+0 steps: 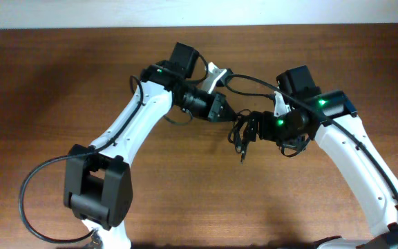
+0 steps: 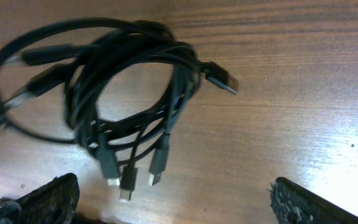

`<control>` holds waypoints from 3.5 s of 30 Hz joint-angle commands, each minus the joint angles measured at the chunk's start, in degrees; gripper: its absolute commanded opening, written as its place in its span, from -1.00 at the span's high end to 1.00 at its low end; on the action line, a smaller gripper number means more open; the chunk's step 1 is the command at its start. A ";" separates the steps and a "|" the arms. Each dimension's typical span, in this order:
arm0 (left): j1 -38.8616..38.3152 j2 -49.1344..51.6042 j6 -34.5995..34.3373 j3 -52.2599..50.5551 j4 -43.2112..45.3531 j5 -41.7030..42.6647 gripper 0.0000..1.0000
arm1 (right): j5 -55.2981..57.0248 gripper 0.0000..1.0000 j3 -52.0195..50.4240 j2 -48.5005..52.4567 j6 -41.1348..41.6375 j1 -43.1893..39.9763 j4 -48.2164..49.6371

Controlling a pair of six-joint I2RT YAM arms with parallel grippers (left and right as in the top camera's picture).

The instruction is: Untangle cables

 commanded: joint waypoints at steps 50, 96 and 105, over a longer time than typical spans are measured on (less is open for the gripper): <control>-3.02 -1.09 -14.43 -2.97 -7.30 -48.09 0.39 | 17.03 -0.97 0.11 0.46 9.46 0.22 1.73; -6.21 5.49 -19.74 -18.58 4.92 -37.75 1.00 | 15.67 -0.97 0.11 0.46 9.44 0.22 1.49; -6.21 3.69 -14.67 -8.79 -3.41 -37.53 1.00 | 15.63 -0.97 0.11 0.46 9.44 0.28 1.46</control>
